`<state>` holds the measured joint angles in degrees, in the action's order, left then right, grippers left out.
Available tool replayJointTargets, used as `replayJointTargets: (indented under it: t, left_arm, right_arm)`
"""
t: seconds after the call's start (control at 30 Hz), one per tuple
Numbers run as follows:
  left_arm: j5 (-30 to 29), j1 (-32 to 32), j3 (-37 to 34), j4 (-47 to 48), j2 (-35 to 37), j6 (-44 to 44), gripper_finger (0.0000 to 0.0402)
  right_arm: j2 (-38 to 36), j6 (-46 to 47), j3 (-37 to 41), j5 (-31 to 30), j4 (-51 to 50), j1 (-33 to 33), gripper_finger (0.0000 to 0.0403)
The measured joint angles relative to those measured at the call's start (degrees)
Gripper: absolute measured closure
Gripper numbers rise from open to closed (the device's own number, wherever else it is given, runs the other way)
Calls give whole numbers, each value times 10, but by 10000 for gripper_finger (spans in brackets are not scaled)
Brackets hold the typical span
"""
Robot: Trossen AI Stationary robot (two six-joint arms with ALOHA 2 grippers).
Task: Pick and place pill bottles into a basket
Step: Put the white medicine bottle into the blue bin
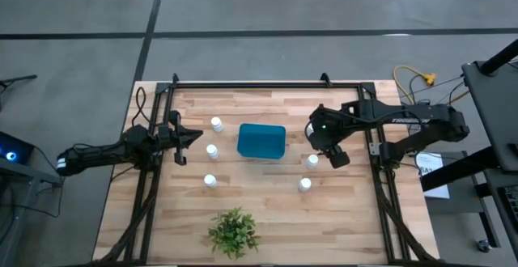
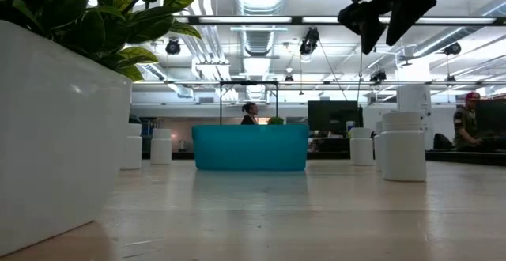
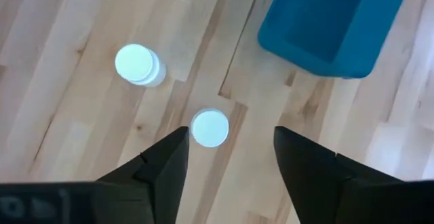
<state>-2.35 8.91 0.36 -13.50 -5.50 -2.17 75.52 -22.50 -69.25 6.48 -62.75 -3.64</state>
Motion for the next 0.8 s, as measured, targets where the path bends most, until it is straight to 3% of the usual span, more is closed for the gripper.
replayJointTargets:
  t: [0.37, 0.8]
  left_arm:
    - [0, 0, 0, 0, 0, 0, 402]
    - [-1, 0, 0, 0, 0, -1, 402]
  right_arm:
    - [62, -4, 40, 18, 3, 0, 192]
    - [64, -11, 99, 24, 76, 0, 193]
